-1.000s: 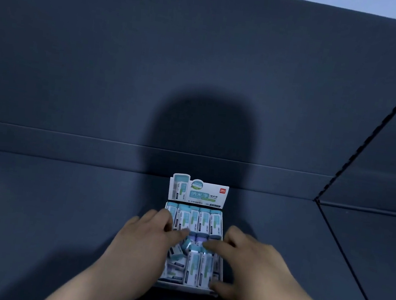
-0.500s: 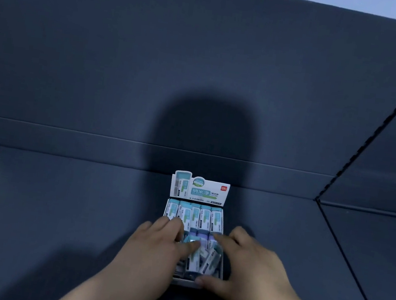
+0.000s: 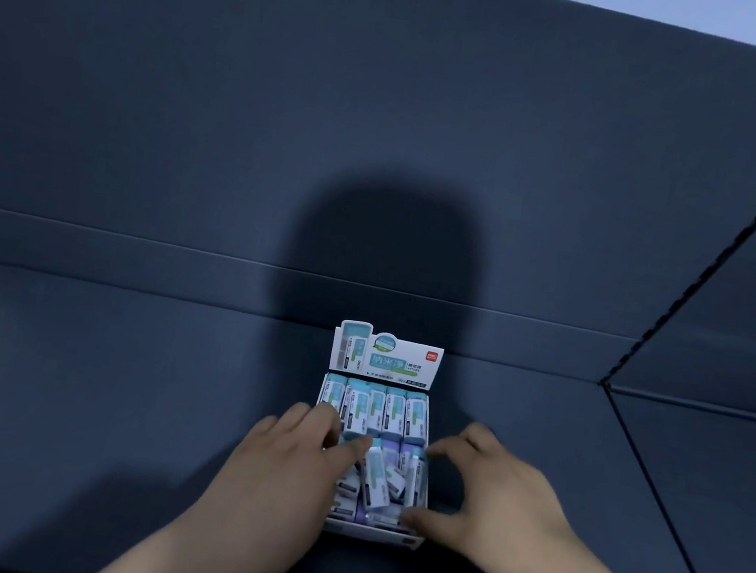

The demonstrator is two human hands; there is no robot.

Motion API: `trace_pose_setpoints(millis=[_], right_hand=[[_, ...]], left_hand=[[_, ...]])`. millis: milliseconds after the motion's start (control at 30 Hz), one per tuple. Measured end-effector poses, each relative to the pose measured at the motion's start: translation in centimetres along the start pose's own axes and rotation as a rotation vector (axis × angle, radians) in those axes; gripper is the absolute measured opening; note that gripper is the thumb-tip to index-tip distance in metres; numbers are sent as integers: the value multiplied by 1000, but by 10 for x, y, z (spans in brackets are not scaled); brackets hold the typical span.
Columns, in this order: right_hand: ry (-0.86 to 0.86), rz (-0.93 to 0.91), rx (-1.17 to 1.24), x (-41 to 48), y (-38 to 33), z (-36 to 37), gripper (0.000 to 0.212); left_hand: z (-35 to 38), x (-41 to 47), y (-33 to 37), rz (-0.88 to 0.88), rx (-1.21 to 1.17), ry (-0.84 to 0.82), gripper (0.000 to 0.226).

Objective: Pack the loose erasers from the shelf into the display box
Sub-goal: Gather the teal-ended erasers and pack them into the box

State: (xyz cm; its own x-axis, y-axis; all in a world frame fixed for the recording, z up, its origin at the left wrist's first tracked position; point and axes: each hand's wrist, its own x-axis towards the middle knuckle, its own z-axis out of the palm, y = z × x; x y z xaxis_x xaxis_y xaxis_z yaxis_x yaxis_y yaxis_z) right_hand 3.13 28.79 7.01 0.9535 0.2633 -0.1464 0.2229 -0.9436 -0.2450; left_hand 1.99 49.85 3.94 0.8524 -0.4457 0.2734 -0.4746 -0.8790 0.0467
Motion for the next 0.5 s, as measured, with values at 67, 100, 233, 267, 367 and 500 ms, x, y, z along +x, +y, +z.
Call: trace_pose_setpoints(millis=[67, 100, 233, 267, 367, 500], right_hand=[[5, -3, -7, 5, 1, -2, 66], [6, -3, -11, 7, 1, -2, 65], [-7, -4, -28, 14, 1, -3, 67], [-16, -9, -24, 15, 1, -3, 68], [-54, -25, 7, 17, 1, -3, 73], [-117, -31, -51, 19, -6, -7, 74]], left_hand=[[-1, -3, -1, -7, -5, 9, 65], [-2, -4, -1, -10, -12, 13, 64], [-3, -9, -4, -24, -33, 29, 63], [-3, -10, -5, -27, -36, 36, 63], [-4, -12, -7, -35, -57, 53, 63], [-5, -13, -8, -39, -54, 48, 64]])
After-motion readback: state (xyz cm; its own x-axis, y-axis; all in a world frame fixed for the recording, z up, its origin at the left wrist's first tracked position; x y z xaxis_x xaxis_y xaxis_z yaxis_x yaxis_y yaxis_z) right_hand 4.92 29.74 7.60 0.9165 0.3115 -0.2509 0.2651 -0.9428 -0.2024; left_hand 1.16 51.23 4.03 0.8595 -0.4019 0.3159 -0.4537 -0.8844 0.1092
